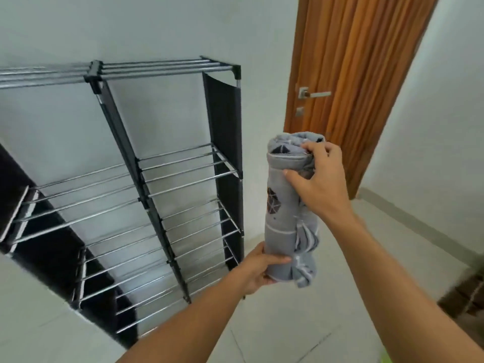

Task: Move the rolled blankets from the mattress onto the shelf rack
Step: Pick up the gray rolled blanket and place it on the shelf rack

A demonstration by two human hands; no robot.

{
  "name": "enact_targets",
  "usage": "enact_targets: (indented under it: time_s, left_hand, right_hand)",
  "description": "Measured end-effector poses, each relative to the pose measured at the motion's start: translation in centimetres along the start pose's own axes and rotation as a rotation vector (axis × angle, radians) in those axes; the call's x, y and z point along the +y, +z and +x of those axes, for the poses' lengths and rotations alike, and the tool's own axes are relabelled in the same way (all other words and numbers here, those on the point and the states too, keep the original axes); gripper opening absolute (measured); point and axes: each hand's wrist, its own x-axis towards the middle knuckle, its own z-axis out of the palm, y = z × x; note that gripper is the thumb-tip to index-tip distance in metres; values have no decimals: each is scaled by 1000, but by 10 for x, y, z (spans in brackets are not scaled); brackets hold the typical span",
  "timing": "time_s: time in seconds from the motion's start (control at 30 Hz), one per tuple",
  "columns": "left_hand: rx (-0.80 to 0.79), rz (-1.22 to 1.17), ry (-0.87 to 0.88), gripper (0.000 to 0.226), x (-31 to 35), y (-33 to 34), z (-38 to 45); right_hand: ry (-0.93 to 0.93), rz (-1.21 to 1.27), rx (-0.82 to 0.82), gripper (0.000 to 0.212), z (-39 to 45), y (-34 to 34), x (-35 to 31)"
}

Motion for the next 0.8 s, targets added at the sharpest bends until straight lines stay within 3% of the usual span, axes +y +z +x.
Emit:
enact_targets:
  time_s: [0.07,0.3,0.43,0.67,0.8]
  left_hand:
    - [85,-59,24,68,13,-17,6]
    - [391,-202,170,43,76,-89,10]
    - [430,-172,175,56,116,-125,18]
    - [424,-140,121,58,162,-150,46]
    - [456,33,73,61,171,-146,48]
  right_hand:
    - [-73,40,-48,56,25,24,-4]
    - [-238,149,-342,69,110,124,-45]
    - [-282,154,-370,69,160,171,-71]
    - [-78,75,-491,86,211,237,-68]
    - [41,-16,-538,87,198,268,-42]
